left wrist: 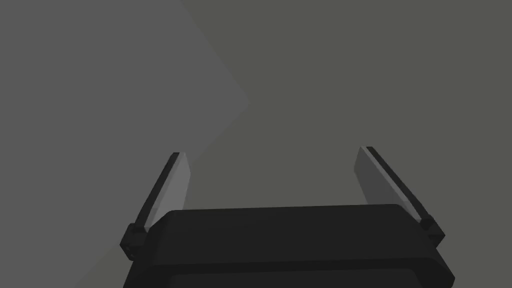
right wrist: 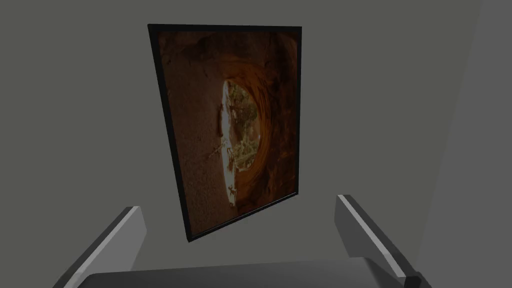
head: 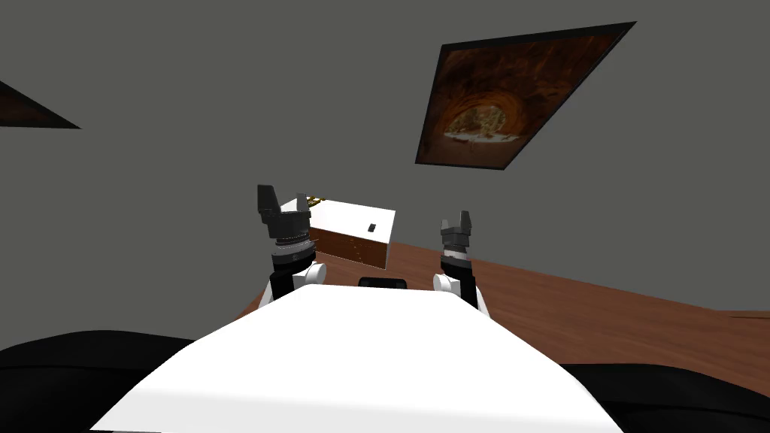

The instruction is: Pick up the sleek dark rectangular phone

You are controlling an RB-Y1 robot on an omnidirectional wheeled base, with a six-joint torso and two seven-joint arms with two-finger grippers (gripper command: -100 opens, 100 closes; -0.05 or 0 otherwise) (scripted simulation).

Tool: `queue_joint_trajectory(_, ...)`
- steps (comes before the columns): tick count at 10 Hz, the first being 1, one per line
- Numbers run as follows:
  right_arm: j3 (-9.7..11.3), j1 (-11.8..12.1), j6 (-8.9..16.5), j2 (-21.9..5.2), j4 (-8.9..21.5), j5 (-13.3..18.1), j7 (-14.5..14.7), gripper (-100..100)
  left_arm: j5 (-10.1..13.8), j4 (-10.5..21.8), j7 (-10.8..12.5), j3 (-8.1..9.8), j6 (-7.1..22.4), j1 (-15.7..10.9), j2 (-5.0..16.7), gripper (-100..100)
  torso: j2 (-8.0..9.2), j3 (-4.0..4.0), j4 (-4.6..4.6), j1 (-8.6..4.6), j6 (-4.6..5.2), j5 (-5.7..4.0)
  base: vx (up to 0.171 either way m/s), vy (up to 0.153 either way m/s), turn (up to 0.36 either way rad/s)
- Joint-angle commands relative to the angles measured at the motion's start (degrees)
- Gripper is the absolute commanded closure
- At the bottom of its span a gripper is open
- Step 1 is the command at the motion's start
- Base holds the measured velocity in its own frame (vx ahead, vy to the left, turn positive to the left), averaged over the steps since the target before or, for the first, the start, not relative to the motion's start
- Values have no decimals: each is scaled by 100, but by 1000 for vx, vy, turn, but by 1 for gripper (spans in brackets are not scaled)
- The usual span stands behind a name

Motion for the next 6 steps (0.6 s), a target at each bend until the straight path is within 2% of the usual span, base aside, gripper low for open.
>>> queue_joint_trajectory(1,-12,-76,85,-181,99,-37,42,-100,0,0,0,0,0,0,0,0,0,0,0,0,0,0,-4,7,39)
queue_joint_trajectory(3,-43,-257,285,-442,324,-125,142,-100,0,0,0,0,0,0,0,0,1,0,0,2,-1,0,-7,17,57)
queue_joint_trajectory(6,-122,-696,742,-830,840,-339,382,-100,0,0,0,0,0,0,0,0,5,3,1,9,-1,2,-20,32,89)
